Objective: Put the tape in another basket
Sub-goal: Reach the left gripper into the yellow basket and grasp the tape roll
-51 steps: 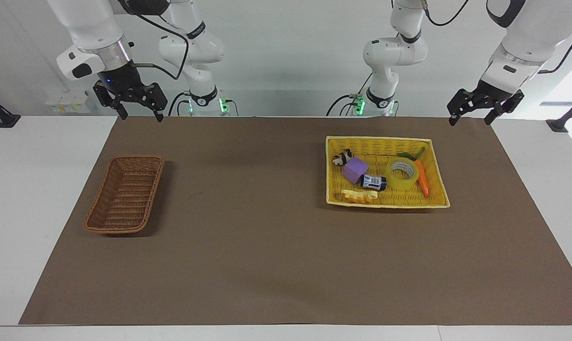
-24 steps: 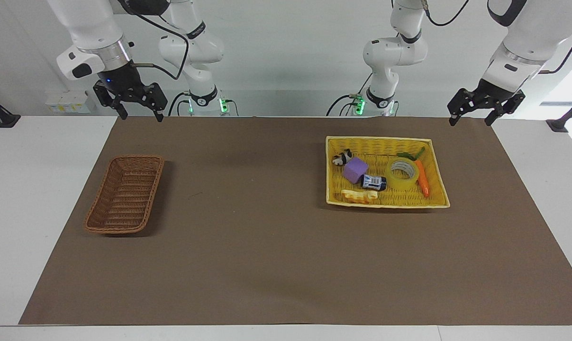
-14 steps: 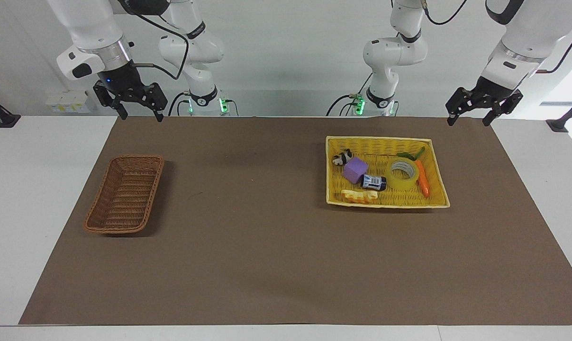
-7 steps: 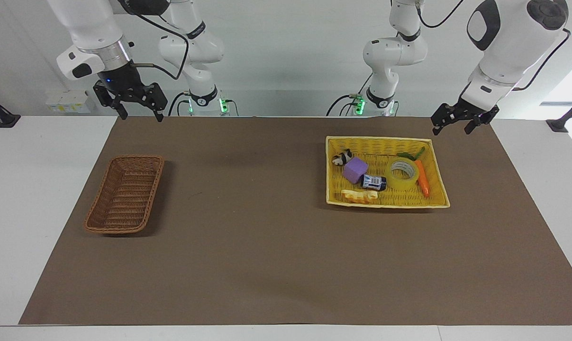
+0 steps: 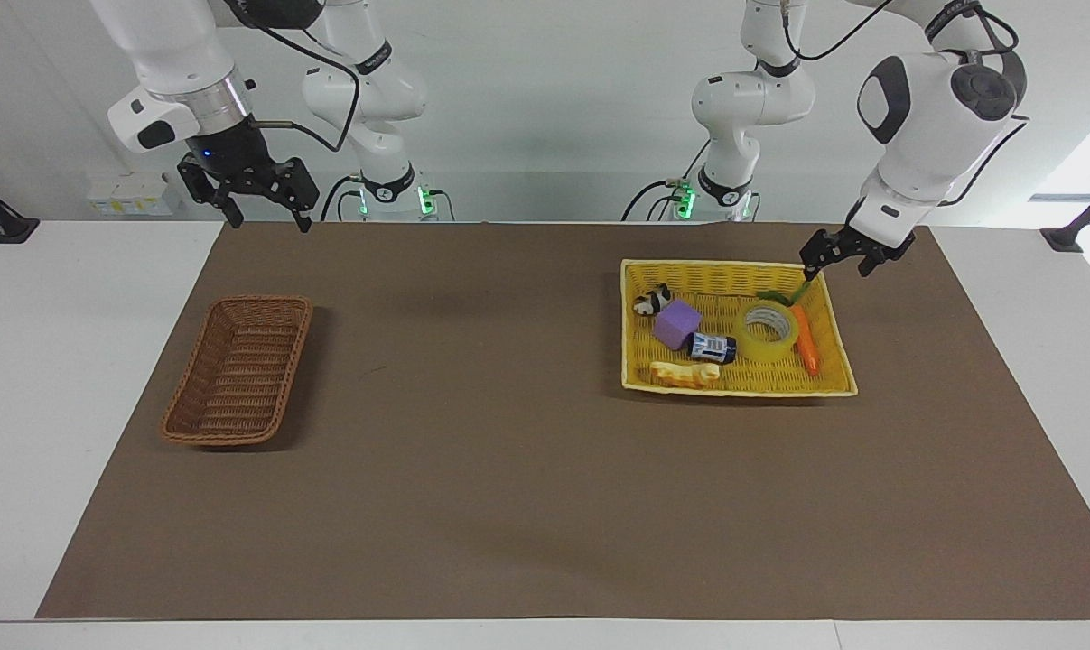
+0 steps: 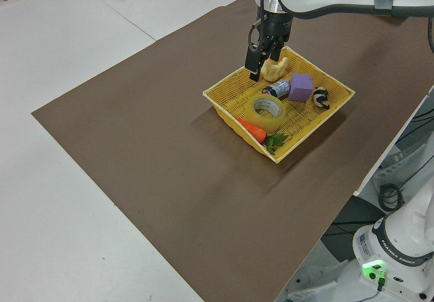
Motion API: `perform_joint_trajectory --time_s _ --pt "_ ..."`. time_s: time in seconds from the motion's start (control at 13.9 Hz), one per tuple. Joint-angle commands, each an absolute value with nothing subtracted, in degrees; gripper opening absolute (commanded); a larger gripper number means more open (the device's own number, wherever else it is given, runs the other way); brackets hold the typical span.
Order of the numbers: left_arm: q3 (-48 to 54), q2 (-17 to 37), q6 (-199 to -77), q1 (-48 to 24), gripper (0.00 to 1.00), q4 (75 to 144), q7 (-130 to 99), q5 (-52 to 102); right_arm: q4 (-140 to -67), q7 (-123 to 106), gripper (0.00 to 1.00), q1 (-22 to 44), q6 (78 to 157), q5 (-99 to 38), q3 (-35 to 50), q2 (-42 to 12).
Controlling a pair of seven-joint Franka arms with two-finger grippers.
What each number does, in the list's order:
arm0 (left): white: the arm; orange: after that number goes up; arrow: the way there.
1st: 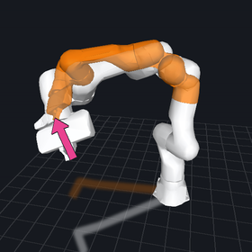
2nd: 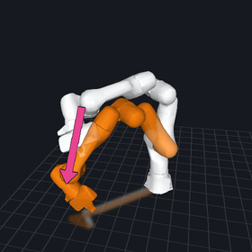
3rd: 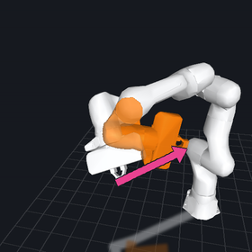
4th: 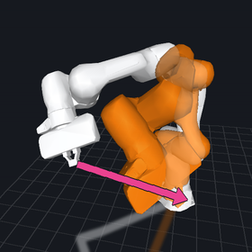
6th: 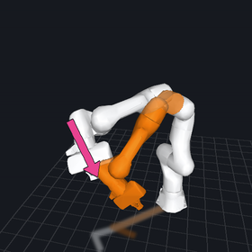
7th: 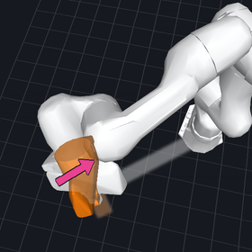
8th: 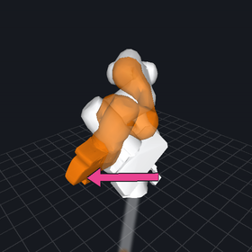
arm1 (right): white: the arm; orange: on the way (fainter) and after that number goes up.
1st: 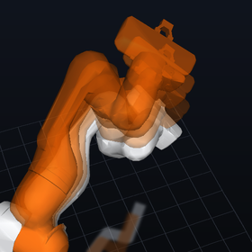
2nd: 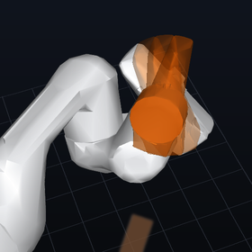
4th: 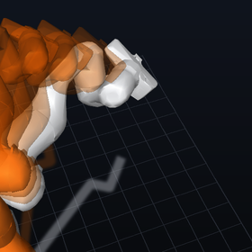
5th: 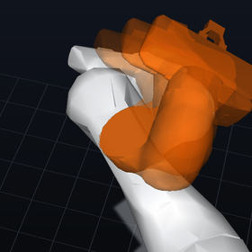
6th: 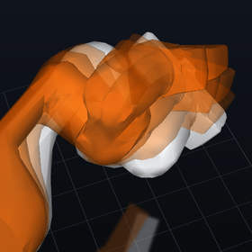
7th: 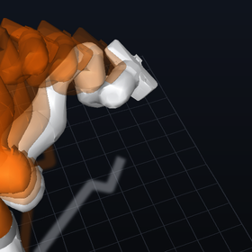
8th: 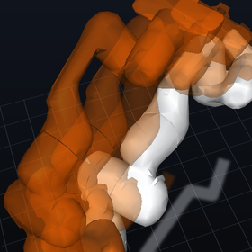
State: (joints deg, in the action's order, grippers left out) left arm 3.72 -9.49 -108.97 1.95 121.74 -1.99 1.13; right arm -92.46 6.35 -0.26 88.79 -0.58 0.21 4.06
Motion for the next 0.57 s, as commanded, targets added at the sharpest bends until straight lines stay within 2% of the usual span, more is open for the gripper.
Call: perform_joint_trajectory --time_s 0.0,0.36,0.43,0.5 --pt "3.69 -11.43 -118.46 1.41 1.0 130.59 1.92 1.67 -93.16 5.1 1.0 -0.97 89.21 -0.79 0.53 4.92" --pt "3.69 -8.27 -130.85 -0.08 0.99 140.08 6.59 1.67 -93.16 5.18 1.0 -0.97 89.21 -0.79 0.53 4.92" --pt "3.6 -6.35 -132.44 -0.61 0.58 140.62 6.94 1.67 -93.16 5.1 1.0 -0.97 89.21 -0.79 0.53 4.92" --pt "3.6 -3.46 -134.71 -0.88 0.54 140.62 8.6 1.58 -93.16 5.1 1.0 -0.97 89.21 -0.79 0.53 4.92"
